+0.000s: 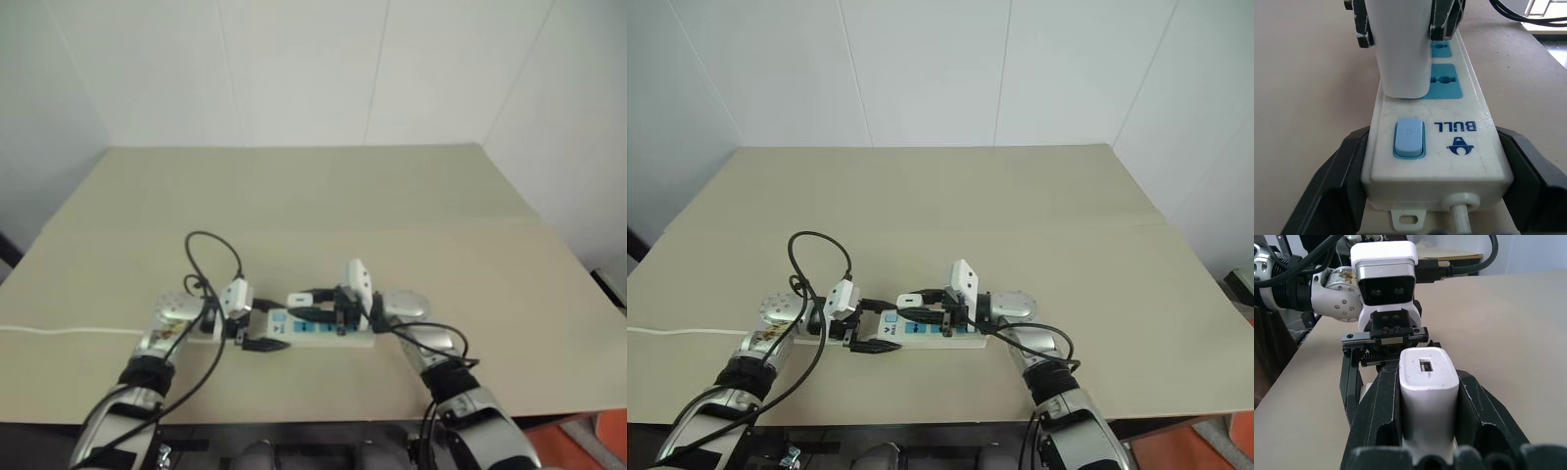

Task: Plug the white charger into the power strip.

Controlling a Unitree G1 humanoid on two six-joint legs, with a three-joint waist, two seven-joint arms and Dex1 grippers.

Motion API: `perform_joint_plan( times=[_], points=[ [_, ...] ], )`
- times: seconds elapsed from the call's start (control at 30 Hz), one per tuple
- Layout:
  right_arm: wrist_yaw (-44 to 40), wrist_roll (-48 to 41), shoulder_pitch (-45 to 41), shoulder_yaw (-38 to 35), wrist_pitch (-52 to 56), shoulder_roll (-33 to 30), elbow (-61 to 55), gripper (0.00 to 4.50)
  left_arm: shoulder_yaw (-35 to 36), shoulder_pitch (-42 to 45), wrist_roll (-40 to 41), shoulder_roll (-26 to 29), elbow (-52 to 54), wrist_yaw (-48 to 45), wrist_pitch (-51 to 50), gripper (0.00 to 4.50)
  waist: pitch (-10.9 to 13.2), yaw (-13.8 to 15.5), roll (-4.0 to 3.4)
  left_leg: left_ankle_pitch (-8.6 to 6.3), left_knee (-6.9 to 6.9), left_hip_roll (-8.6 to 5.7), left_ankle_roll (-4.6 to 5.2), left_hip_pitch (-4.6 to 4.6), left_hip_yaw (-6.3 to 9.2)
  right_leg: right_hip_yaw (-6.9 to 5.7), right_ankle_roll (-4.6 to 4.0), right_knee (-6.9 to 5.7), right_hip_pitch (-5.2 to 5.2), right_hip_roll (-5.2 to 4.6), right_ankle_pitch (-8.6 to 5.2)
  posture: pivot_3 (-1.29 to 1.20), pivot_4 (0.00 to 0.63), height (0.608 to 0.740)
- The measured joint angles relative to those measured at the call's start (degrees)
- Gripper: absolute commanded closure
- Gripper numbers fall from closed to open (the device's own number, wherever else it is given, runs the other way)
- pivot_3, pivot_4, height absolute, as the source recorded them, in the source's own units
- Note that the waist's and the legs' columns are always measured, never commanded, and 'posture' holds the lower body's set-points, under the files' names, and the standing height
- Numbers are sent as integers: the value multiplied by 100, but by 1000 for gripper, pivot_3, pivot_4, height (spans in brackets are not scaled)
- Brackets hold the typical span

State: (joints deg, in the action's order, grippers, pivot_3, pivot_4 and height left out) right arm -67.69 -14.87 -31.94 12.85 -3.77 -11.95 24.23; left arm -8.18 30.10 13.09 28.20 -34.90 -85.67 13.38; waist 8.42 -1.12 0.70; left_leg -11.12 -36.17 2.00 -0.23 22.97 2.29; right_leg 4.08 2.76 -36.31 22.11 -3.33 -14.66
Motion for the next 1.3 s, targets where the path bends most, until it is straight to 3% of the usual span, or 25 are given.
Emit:
perform_joint_plan(
  times=[1.3],
  points=[
    [-448,2,-442,368,-372,-307,559,3328,-47,-182,51,78,290,152,-126,1219,-11,1,11,0,12,1,0,-13,0,1,-5,1,-6,0,-3,0,150,740]
  ],
)
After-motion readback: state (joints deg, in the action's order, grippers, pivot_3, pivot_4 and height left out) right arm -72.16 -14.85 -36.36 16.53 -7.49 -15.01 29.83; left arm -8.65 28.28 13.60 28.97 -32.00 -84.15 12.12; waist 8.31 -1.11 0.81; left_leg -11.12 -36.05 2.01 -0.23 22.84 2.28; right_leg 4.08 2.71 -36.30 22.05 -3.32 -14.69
